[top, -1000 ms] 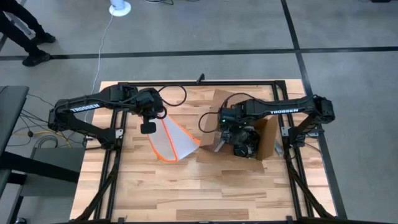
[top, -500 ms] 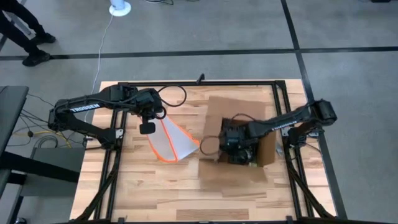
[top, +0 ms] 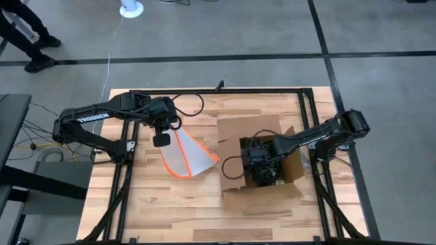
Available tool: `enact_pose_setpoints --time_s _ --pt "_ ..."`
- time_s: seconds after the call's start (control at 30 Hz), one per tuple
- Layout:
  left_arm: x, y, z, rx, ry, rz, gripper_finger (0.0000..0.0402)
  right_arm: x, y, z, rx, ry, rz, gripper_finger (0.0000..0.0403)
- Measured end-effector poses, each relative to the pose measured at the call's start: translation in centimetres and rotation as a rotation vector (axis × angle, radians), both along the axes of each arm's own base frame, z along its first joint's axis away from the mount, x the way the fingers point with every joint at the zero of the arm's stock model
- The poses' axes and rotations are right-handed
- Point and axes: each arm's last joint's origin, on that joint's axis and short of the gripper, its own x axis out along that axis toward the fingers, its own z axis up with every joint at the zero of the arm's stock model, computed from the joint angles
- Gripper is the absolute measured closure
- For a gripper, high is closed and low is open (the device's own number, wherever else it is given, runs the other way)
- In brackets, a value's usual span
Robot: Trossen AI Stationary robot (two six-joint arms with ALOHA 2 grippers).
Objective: Unpack boxes
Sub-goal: Put the black mask into the white zip bag
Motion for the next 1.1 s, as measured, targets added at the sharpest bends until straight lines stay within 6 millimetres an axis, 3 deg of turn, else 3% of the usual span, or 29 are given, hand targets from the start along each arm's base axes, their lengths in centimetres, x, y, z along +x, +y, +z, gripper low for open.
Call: enact_pose_setpoints --time_s 0.3,0.67,0.8,1.0,1.1 --pt "-0.3 -0.1 -0.1 -0.012 0.033 0.005 0.0402 -0.2 -1.0 -2.2 0.159 0.028 -0.07 0.0299" --pt "-0.8 -0.2 -0.2 -0.023 0.085 0.001 0.0402 0.7 0.1 -4.4 0.266 0.069 -0.055 0.0299" --pt "-0.9 -0.3 -0.2 -0.031 0.096 -0.011 0.0402 0.9 0.0 -3.7 0.272 0.073 -0.063 0.0299" --pt "-0.9 -0.3 -0.2 -0.042 0.1 -0.033 0.0402 2.0 -0.2 -0.9 0.27 0.033 -0.04 0.0299" --pt "-0.9 -0.3 -0.2 -0.045 0.1 -0.036 0.0402 1.5 -0.2 -0.8 0.271 0.101 -0.063 0.0299"
